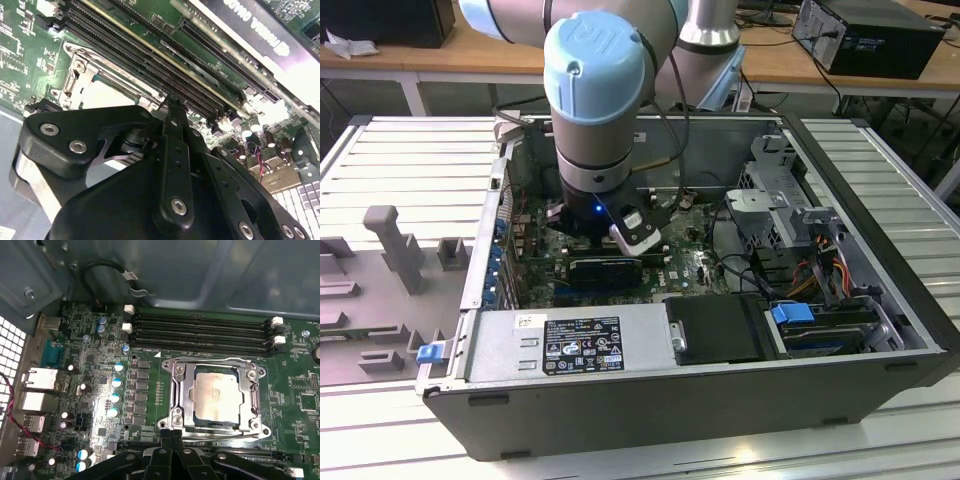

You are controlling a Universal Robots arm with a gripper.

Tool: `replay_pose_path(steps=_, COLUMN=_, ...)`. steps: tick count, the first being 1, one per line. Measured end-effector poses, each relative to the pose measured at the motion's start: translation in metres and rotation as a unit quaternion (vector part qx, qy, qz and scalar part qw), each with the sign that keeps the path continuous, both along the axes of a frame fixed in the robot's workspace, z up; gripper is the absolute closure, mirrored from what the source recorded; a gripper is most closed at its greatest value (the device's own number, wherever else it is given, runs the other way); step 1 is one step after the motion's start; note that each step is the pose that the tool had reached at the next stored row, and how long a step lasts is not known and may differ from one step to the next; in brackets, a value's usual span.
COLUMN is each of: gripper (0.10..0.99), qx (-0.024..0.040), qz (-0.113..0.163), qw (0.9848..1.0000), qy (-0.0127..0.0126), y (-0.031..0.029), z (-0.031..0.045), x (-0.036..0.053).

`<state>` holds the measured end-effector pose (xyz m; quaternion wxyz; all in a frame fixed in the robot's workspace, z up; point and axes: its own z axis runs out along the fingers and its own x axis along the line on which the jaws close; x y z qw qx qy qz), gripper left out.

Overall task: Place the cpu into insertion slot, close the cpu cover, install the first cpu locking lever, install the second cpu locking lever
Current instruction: 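Install the second cpu locking lever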

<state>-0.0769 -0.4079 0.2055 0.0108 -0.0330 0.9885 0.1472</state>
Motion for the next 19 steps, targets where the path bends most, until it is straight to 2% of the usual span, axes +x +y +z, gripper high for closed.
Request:
replay_pose_path(steps=2, gripper=0.98, qx=0.0028, qz=0.0, qw=1.0, qy=-0.0004, y=-0.0001, z=-0.0036, x=0.0)
replay_pose_path(steps=4, gripper=0.98, qx=0.0088, qz=0.0, qw=1.0, qy=-0.0006, y=0.0004, z=-0.0049, x=-0.0001)
replay_pose_path(steps=7, gripper=0.98, qx=0.0133, qz=0.0, qw=0.9999, qy=-0.0005, y=0.0015, z=-0.0058, x=-0.0004)
replay_pose_path(steps=19, gripper=0.98, qx=0.0212, qz=0.0, qw=0.9998, qy=-0.0007, y=0.0099, z=-0.0107, x=-0.0033)
